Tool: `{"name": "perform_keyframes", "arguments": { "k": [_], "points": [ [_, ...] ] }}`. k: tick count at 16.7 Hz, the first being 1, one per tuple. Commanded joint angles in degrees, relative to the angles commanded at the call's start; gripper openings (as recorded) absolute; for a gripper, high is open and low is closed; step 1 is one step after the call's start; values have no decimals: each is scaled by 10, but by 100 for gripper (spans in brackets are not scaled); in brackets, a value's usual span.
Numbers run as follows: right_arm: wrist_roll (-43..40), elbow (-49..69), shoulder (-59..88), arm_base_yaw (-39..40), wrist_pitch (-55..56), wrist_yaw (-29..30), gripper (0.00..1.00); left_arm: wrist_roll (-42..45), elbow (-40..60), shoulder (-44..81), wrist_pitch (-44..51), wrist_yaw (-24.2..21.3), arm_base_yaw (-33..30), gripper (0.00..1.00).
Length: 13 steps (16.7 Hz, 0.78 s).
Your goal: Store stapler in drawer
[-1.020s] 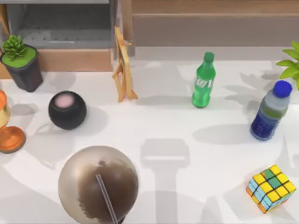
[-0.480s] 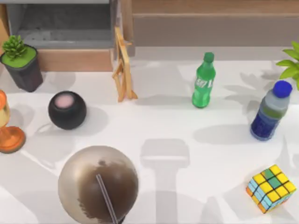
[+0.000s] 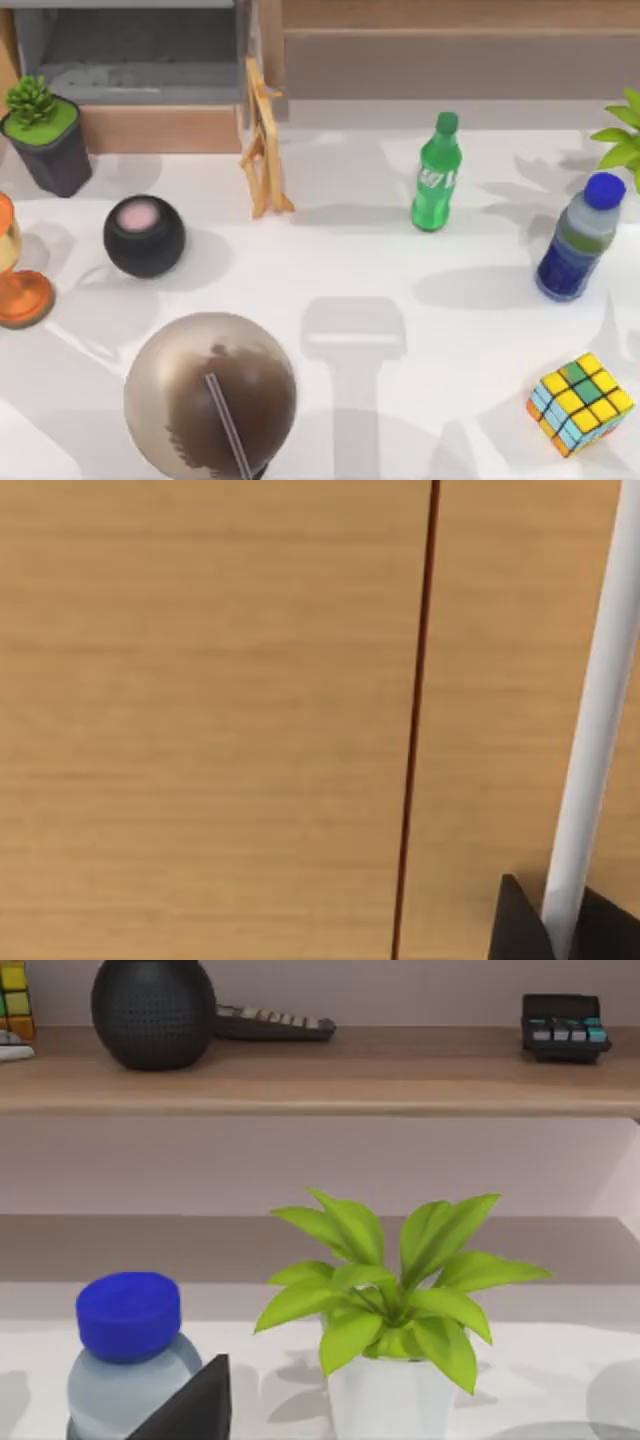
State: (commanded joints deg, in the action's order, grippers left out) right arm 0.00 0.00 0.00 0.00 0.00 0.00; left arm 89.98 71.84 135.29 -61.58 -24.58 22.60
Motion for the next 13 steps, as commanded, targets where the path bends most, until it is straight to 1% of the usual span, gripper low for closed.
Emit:
{"name": "perform_keyframes", "arguments": {
  "k": [9,10,13],
  "points": [
    [0,0,0,0,0,0,100,0,0,0,0,0,0,98],
    [0,0,0,0,0,0,100,0,0,0,0,0,0,100],
    [0,0,0,0,0,0,100,0,0,0,0,0,0,100]
  ]
}}
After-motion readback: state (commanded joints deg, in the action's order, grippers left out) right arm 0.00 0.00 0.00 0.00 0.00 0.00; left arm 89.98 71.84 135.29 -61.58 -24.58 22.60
